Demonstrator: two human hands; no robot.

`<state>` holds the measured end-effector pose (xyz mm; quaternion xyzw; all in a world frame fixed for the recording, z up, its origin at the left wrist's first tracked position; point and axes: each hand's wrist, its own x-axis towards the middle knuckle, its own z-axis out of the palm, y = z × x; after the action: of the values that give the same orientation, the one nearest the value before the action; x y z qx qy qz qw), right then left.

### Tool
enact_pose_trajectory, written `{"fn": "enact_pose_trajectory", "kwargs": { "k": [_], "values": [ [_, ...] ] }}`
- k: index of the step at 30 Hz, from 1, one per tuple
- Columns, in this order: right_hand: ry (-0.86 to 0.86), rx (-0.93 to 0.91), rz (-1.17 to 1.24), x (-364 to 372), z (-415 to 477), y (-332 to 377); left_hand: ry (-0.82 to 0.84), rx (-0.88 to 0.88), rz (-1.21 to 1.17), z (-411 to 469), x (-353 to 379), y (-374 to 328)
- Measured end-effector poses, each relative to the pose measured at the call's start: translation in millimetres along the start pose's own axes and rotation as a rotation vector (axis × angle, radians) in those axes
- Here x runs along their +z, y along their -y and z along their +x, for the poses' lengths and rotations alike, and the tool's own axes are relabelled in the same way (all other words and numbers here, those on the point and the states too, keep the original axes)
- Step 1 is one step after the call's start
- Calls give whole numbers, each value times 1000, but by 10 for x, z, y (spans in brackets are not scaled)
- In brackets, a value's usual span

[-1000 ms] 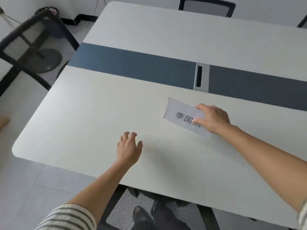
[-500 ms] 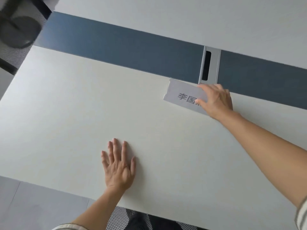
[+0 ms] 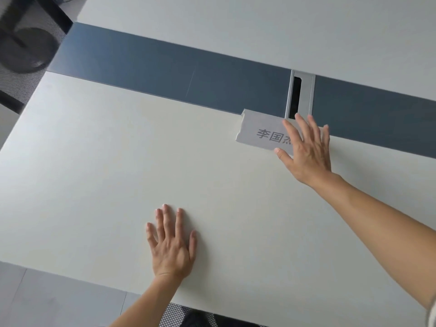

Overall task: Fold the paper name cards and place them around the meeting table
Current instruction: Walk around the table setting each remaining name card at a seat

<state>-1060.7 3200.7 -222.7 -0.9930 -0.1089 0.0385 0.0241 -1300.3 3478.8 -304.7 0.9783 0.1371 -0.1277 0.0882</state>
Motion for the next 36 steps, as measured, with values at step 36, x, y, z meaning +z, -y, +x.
{"fn": "enact_pose_trajectory", "kwargs": {
  "k": [36],
  "values": [
    [21,877,1167,-717,-5424,1115,581,183,-770,-2296,-1476,671]
  ]
}}
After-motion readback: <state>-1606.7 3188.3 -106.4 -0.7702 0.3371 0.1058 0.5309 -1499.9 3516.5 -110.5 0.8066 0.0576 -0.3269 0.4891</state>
